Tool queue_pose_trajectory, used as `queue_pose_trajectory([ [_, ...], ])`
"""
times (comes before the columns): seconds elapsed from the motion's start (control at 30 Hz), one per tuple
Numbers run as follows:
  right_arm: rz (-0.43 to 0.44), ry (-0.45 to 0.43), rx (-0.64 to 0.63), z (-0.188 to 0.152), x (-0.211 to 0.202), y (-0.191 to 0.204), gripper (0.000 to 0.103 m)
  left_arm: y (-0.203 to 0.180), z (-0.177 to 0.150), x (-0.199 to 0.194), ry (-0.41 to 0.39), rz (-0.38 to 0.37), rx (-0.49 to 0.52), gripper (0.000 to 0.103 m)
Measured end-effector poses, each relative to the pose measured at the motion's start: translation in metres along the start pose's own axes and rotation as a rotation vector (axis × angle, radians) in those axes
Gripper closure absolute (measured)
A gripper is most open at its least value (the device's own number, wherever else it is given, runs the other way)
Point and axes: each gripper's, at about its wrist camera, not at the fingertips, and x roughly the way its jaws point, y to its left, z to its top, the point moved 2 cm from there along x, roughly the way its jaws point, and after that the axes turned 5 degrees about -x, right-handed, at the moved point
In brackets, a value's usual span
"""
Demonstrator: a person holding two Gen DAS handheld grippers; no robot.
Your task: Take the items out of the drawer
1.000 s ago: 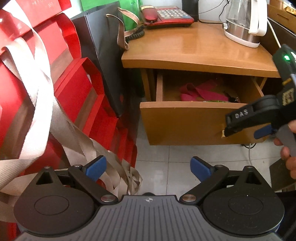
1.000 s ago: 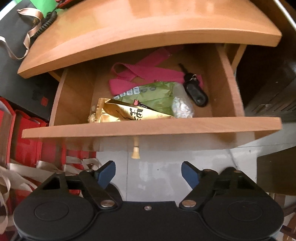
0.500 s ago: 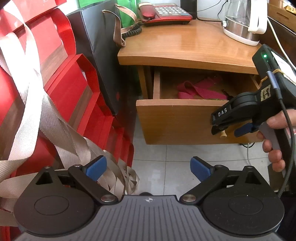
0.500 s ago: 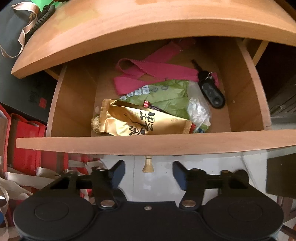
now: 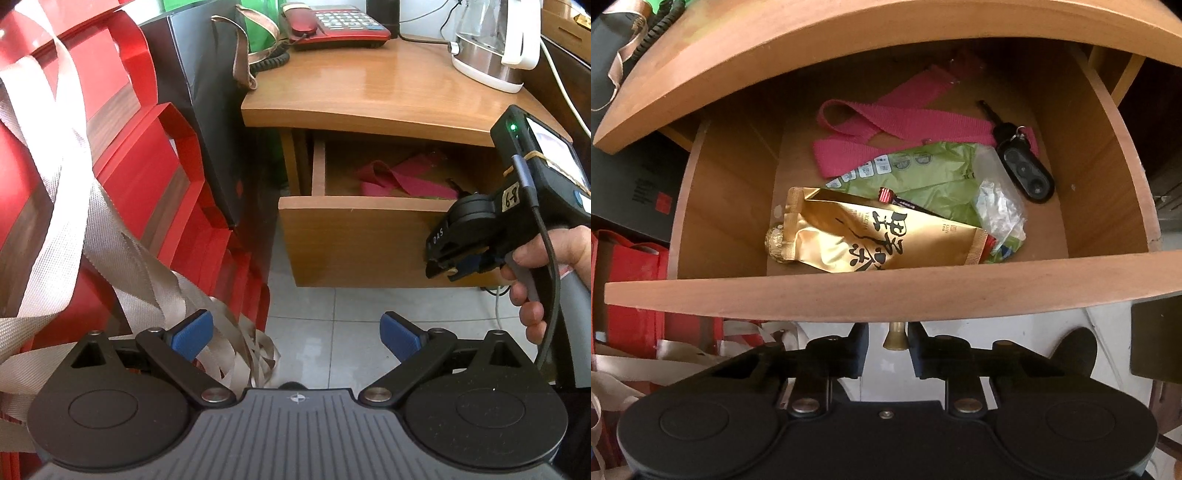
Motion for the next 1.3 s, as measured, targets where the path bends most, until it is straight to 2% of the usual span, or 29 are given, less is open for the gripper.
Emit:
queue_pose_trajectory([
  [0.43,-0.002,0.020,0.063,0.012,0.007,-0.010,0.089,-0.003,0.001,0.005,0.005,-0.002,-0.001,0.004],
  [1.13,-0.081,0.007,-0.014,0.069,0.023,0.005,0.089,-0.003,0.011,0.016,0.018,0.006,-0.017,0.005],
  [1.3,-0.045,0.020,0.048,0.069,0.030,-0.003,0.089,-0.004,0.012,0.017,0.020,0.009,-0.017,0.005],
])
